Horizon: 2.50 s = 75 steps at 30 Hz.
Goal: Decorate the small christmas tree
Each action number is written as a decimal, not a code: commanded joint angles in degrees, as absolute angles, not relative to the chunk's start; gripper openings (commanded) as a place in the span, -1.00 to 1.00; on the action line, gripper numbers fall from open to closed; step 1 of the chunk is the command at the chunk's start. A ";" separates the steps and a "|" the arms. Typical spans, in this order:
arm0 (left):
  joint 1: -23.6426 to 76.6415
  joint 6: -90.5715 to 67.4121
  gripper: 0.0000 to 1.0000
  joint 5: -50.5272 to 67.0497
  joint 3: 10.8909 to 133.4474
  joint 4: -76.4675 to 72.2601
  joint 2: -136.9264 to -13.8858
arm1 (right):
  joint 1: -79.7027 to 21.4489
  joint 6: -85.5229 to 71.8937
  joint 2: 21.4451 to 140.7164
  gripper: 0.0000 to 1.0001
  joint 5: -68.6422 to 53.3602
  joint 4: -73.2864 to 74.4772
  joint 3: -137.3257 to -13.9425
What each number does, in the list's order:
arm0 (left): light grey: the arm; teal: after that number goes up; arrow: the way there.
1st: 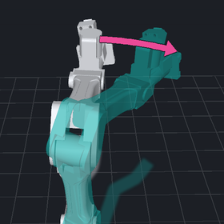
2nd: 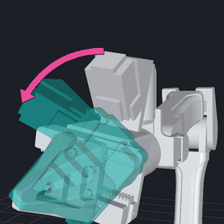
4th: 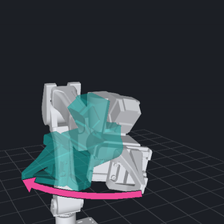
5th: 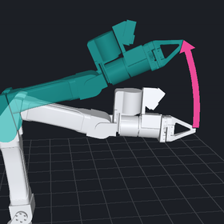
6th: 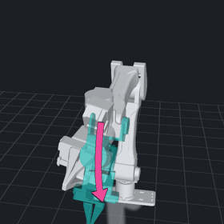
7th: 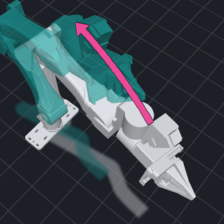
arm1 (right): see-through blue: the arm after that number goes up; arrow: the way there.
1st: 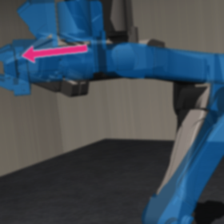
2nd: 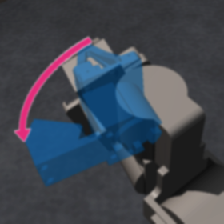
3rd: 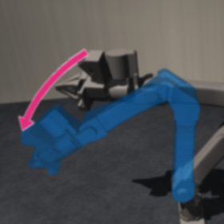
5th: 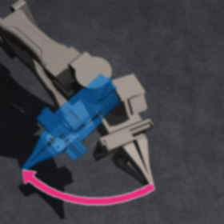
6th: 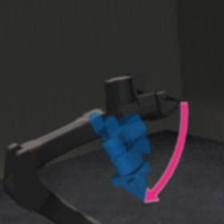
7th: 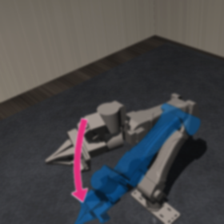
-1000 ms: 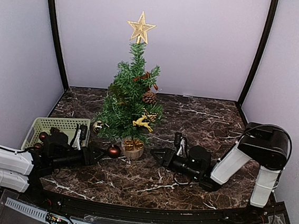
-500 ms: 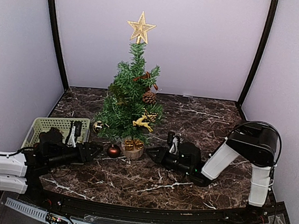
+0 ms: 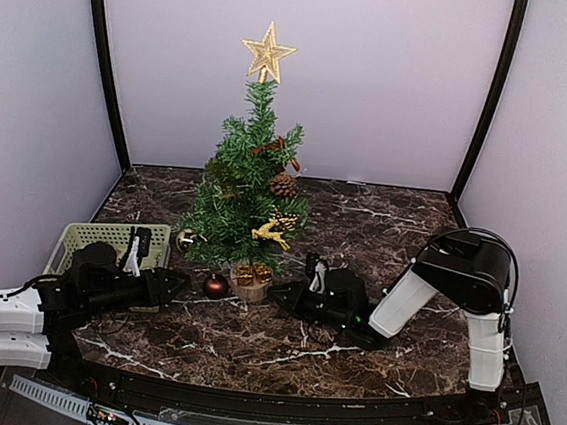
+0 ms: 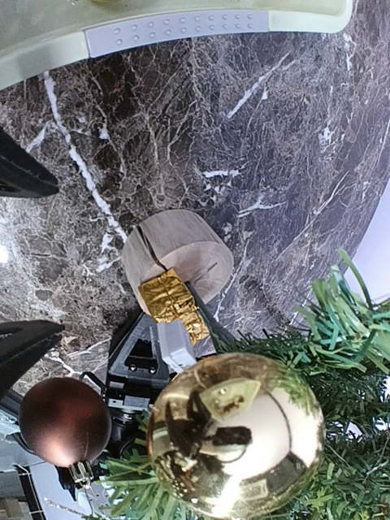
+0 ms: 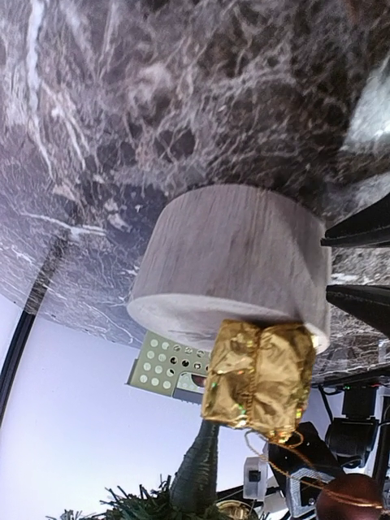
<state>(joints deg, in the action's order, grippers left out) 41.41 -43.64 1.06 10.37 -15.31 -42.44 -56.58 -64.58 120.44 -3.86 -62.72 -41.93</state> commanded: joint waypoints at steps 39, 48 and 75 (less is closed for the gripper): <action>41.04 -24.10 0.28 4.40 2.76 -34.42 -39.37 | -51.14 -57.70 125.98 -0.44 -5.39 -59.49 -54.18; 42.71 -21.44 0.29 6.89 5.55 -43.47 -51.33 | -48.94 -59.12 117.43 0.24 -2.08 -63.53 -42.65; 44.52 -23.65 0.29 1.59 6.95 -32.61 -40.88 | -56.63 -65.93 123.72 -0.07 -17.61 -72.44 -50.10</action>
<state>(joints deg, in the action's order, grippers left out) 44.42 -23.57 2.55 7.11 -35.46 -43.20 -56.07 -65.47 120.46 -14.63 -67.29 -47.72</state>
